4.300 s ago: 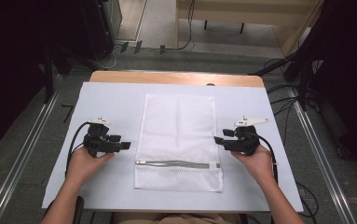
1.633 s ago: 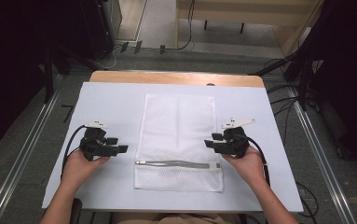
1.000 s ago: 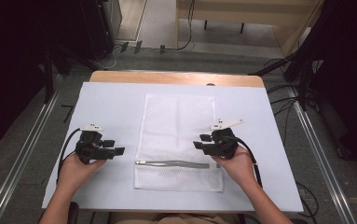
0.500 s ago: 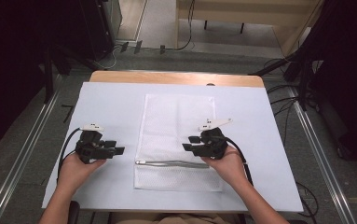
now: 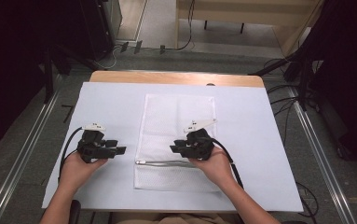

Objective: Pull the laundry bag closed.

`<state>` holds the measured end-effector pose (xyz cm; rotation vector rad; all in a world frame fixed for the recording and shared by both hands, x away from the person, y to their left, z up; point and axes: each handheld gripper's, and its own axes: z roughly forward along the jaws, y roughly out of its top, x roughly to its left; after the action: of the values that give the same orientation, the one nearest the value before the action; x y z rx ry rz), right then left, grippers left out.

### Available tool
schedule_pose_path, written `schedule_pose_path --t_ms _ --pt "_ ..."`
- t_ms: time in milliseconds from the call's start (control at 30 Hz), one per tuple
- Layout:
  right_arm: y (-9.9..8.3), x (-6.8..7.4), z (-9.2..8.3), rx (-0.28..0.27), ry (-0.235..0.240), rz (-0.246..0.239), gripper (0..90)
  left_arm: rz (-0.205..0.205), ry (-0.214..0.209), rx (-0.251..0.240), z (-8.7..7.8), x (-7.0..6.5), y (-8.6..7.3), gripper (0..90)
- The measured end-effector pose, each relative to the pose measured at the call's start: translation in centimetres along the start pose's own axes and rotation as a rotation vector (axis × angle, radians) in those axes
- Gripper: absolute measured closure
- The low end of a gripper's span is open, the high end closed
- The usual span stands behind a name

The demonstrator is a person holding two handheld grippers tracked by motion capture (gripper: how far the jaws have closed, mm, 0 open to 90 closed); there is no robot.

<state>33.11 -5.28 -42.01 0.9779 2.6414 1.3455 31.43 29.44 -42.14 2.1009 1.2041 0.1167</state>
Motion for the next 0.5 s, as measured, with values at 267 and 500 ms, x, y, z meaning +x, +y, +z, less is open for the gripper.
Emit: schedule_pose_path --t_ms 267,500 --pt "0.6 1.2 1.3 0.014 0.029 -0.034 75.2 -0.006 0.005 -0.016 -0.1 0.1 0.0 45.1" --pt "0.9 2.1 2.6 0.015 0.048 -0.058 75.0 0.000 0.009 -0.019 0.0 0.1 0.0 45.0"
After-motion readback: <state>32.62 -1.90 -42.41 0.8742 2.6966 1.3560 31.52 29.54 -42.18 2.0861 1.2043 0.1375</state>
